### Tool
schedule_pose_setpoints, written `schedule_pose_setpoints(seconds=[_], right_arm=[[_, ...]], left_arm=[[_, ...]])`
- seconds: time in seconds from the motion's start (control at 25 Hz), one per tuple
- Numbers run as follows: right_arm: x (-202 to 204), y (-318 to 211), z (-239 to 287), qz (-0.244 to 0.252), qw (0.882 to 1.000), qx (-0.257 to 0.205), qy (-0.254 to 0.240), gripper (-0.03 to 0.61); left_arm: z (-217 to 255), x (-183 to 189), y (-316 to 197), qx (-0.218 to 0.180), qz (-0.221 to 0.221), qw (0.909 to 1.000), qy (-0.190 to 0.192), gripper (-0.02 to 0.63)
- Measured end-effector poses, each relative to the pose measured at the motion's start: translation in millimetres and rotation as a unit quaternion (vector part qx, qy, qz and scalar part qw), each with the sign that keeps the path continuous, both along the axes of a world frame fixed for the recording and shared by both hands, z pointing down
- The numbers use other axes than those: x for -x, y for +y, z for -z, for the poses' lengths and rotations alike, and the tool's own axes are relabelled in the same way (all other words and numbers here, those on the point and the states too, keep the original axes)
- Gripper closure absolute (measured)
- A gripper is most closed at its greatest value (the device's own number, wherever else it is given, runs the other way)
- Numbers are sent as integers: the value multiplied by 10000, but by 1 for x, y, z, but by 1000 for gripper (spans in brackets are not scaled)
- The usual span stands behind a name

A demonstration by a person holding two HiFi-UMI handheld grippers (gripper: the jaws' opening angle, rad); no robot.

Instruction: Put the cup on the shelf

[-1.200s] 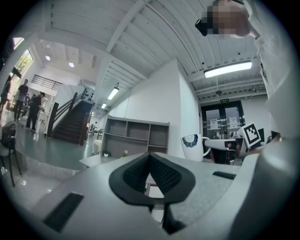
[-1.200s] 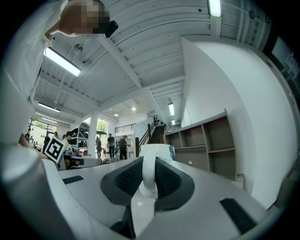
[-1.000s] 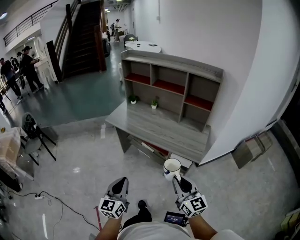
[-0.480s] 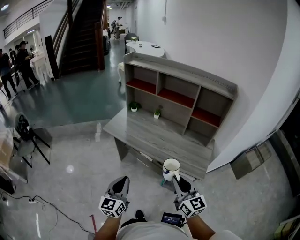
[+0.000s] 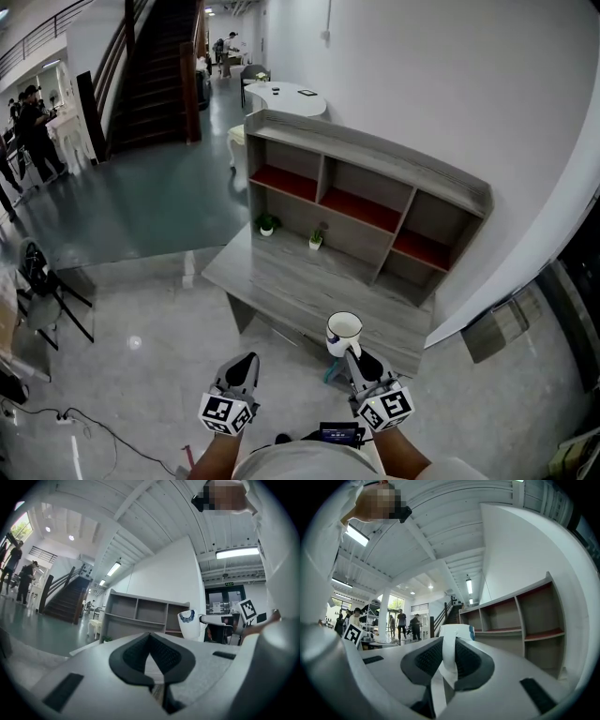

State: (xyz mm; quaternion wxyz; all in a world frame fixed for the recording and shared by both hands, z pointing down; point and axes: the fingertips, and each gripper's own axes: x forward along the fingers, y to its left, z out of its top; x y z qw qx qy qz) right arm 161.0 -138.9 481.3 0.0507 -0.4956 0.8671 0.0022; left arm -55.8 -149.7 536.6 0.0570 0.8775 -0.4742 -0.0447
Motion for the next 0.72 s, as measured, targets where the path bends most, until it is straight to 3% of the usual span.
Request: schedule_pose_setpoints(seconds=[0.32, 0.72], right_arm=[[18, -60, -4, 155, 9999, 10, 20, 499], [38, -179, 2, 561, 9983, -106, -106, 499]], left_arm=[[-3, 23, -55, 32, 144, 9999, 89, 606], [1, 30, -159, 84, 289, 9995, -42, 604]])
